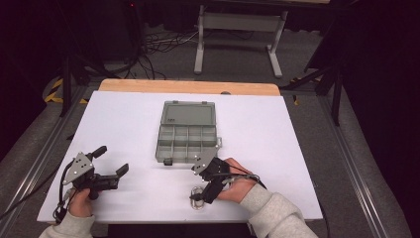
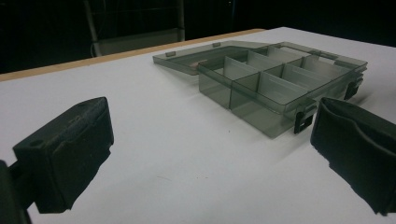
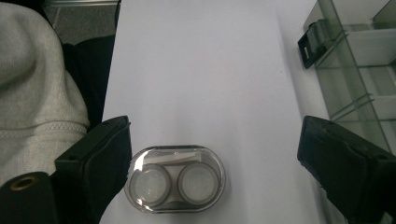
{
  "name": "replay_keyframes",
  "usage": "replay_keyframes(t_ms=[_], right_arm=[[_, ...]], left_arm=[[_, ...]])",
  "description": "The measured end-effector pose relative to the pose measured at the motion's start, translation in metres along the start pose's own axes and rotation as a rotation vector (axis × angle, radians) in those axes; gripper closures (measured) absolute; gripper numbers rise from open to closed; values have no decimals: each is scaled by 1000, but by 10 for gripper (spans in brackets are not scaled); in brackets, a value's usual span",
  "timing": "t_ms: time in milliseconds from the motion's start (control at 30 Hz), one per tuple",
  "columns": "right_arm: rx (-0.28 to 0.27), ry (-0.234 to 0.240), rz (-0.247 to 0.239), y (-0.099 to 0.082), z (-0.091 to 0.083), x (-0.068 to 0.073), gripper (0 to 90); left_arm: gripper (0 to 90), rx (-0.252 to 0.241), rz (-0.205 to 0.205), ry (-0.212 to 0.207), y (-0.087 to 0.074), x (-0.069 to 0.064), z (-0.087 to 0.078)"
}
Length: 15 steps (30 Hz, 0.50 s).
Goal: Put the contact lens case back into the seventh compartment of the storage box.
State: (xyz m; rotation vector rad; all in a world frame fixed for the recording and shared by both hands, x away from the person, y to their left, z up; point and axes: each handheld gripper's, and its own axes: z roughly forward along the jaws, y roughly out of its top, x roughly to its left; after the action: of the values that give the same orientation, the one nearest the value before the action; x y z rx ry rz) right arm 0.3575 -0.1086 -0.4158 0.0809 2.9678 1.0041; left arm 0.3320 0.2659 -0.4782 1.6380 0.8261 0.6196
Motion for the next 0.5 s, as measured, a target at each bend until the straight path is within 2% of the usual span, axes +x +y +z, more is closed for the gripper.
replay_keyframes(t_ms=[500], right_arm=[[111,24,-24,-2,9,7,131]], left_arm=[[1,0,-2,-1,0,0,0]])
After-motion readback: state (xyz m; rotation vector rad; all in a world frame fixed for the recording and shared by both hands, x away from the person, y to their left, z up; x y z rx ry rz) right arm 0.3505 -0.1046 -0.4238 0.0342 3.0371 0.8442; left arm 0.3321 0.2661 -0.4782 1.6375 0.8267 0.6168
